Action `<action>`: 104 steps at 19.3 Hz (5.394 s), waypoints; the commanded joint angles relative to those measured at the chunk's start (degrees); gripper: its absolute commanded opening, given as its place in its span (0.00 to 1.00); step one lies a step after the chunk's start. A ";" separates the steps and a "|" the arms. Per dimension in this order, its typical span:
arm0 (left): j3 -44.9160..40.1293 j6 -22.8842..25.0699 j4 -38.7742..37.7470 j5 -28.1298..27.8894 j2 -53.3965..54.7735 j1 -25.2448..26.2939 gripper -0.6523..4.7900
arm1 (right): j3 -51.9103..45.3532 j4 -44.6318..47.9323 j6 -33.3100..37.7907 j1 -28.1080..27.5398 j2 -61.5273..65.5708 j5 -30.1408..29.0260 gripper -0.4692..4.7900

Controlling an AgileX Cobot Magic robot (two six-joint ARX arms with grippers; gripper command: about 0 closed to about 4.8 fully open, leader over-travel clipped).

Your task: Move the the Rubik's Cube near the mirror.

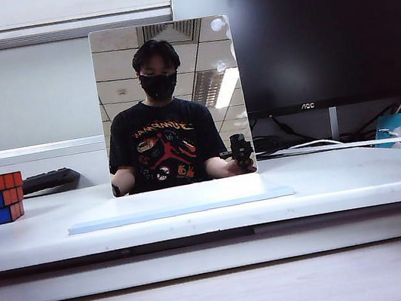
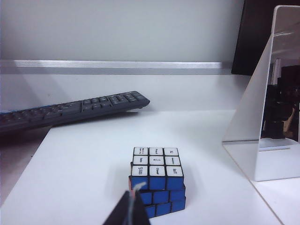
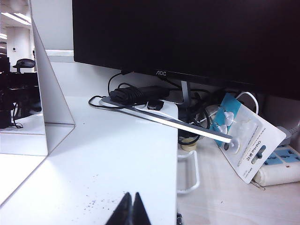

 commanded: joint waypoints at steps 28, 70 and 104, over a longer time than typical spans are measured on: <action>22.49 -6.43 11.52 8.02 27.04 -0.04 1.00 | -0.26 -1.64 9.22 0.07 -0.02 -31.67 0.09; 38.82 -28.41 17.53 -38.80 78.38 -56.65 0.11 | -0.26 -1.55 8.85 -0.28 -0.02 -29.83 0.09; 44.78 3.10 8.66 -40.19 69.61 -55.04 0.10 | -0.26 -1.55 8.79 -0.11 -0.02 -30.03 0.09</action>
